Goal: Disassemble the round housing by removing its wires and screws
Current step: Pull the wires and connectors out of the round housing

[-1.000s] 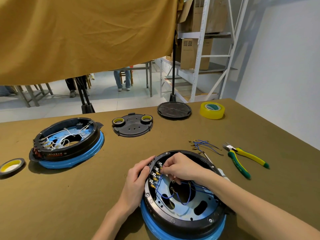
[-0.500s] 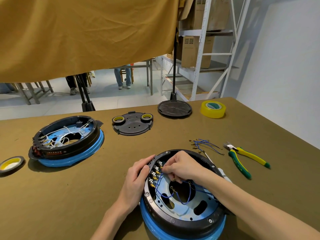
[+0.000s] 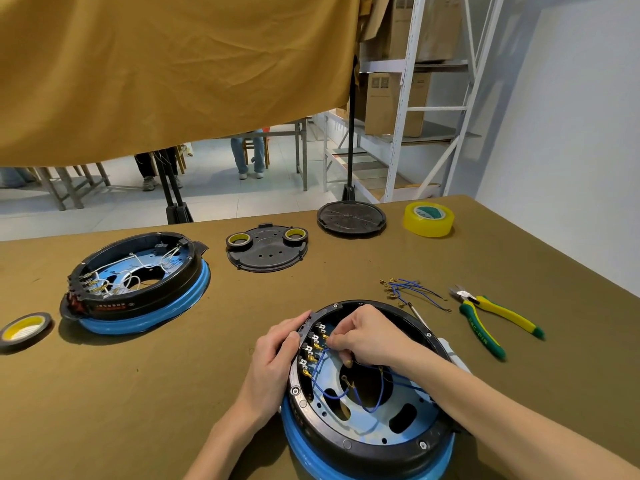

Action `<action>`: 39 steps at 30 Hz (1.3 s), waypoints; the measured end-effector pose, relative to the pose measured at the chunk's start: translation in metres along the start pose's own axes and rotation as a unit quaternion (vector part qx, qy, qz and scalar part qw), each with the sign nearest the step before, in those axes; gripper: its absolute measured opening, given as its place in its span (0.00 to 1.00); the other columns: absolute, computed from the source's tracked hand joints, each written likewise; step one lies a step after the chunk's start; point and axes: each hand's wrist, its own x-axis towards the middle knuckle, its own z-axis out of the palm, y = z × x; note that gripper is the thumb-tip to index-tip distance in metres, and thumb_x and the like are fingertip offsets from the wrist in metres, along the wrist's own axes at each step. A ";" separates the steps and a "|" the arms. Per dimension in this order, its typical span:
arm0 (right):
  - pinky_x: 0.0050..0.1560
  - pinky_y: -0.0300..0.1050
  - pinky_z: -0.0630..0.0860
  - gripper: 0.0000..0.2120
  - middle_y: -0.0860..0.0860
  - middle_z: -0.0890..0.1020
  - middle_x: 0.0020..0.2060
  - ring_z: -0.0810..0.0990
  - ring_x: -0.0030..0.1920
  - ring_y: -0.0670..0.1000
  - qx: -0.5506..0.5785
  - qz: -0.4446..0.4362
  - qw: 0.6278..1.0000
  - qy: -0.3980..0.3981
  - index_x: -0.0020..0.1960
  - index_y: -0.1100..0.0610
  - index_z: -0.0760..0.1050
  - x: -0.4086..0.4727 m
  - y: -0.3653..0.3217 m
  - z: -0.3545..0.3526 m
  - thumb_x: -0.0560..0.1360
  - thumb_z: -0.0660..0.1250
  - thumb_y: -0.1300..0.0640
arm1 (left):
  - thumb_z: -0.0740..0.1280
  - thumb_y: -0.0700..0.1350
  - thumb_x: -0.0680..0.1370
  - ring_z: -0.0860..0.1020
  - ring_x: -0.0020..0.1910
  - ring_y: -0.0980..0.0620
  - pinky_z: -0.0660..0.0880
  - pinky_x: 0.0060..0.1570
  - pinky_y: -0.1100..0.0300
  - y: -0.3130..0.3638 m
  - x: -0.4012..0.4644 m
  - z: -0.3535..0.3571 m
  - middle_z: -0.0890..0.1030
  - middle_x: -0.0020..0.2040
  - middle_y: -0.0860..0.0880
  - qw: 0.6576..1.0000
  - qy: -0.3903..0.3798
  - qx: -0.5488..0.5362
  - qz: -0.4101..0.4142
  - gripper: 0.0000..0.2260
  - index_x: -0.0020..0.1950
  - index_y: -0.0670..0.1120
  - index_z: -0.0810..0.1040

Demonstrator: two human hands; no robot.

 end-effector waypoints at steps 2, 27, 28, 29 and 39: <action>0.25 0.34 0.68 0.14 0.55 0.81 0.27 0.68 0.20 0.46 -0.009 -0.002 1.000 0.005 0.40 0.68 0.83 0.001 0.000 0.002 0.78 0.69 0.58 | 0.59 0.51 0.80 0.76 0.70 0.52 0.69 0.73 0.41 0.000 0.000 -0.001 0.82 0.67 0.52 1.000 -0.001 0.002 0.004 0.22 0.72 0.48 0.78; 0.33 0.37 0.65 0.07 0.41 0.72 0.30 0.69 0.32 0.39 -0.231 -0.111 0.966 0.041 0.50 0.52 0.81 -0.022 -0.015 0.009 0.80 0.66 0.50 | 0.59 0.52 0.81 0.76 0.70 0.56 0.69 0.72 0.43 0.004 -0.001 -0.004 0.82 0.66 0.56 1.000 -0.012 0.022 0.005 0.21 0.72 0.51 0.78; 0.33 0.38 0.65 0.07 0.41 0.71 0.29 0.67 0.31 0.39 -0.227 -0.103 0.968 0.043 0.48 0.51 0.81 -0.020 -0.015 0.011 0.80 0.67 0.49 | 0.59 0.52 0.81 0.76 0.70 0.56 0.69 0.73 0.44 0.004 -0.001 -0.004 0.82 0.67 0.56 1.000 -0.013 0.024 0.005 0.21 0.72 0.51 0.78; 0.33 0.40 0.66 0.07 0.41 0.71 0.28 0.67 0.31 0.40 -0.224 -0.095 0.969 0.045 0.46 0.49 0.80 -0.019 -0.015 0.013 0.79 0.67 0.48 | 0.59 0.52 0.81 0.76 0.70 0.56 0.69 0.73 0.44 0.004 -0.001 -0.004 0.82 0.67 0.56 1.000 -0.013 0.024 0.004 0.21 0.72 0.51 0.78; 0.38 0.44 0.73 0.10 0.46 0.76 0.25 0.73 0.30 0.44 -0.162 -0.052 0.983 0.067 0.34 0.47 0.79 -0.011 -0.013 0.019 0.73 0.74 0.48 | 0.59 0.52 0.81 0.76 0.70 0.54 0.69 0.72 0.42 0.002 -0.001 -0.004 0.82 0.66 0.53 1.000 -0.012 0.016 0.005 0.22 0.72 0.50 0.78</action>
